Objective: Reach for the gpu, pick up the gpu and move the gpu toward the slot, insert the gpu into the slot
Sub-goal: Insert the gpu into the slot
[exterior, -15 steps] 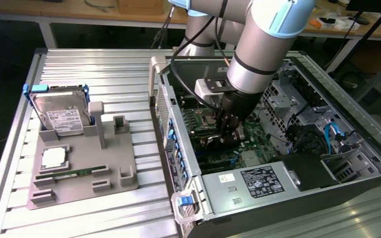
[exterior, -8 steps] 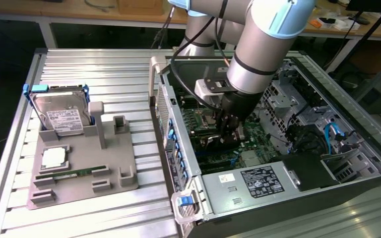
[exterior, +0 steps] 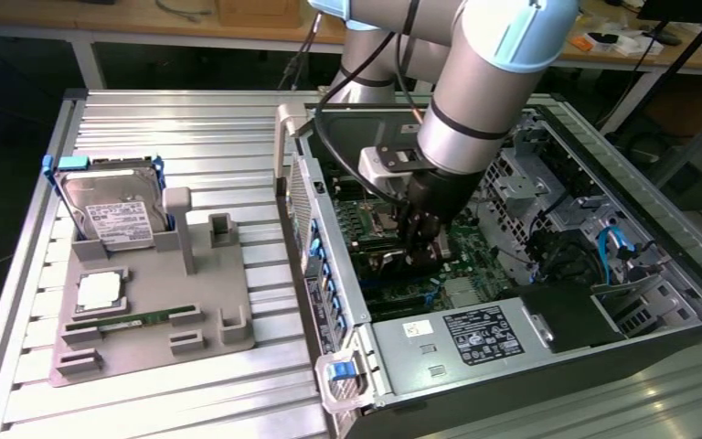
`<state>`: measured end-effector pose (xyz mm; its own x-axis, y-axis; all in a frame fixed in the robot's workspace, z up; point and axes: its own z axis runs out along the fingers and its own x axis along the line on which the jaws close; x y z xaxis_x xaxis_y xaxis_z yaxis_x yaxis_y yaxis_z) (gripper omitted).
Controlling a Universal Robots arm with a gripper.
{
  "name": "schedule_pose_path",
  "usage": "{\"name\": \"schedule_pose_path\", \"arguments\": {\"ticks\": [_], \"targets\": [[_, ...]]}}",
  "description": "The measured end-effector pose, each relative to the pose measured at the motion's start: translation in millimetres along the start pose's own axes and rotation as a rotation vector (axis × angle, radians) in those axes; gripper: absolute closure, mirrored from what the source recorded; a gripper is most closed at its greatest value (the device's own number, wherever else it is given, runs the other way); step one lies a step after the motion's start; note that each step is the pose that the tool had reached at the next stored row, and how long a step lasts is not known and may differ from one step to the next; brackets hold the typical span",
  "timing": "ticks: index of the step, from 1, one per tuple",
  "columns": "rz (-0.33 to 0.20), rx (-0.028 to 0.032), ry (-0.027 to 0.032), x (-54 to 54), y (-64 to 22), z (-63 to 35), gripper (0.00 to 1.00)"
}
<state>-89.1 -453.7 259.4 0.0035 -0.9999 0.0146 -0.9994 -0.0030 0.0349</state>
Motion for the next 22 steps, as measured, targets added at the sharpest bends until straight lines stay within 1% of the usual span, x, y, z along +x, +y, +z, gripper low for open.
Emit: {"name": "schedule_pose_path", "arguments": {"ticks": [10,12,16,22], "targets": [[0.000,-0.0002,0.0004,0.0,-0.1,4.2,0.73],[0.000,0.0003,-0.0007,-0.2,-0.2,5.9,0.73],[0.000,0.0000,0.0003,-0.1,-0.3,7.6,0.73],[0.000,0.0000,0.0000,-0.1,-0.3,9.0,0.73]]}}
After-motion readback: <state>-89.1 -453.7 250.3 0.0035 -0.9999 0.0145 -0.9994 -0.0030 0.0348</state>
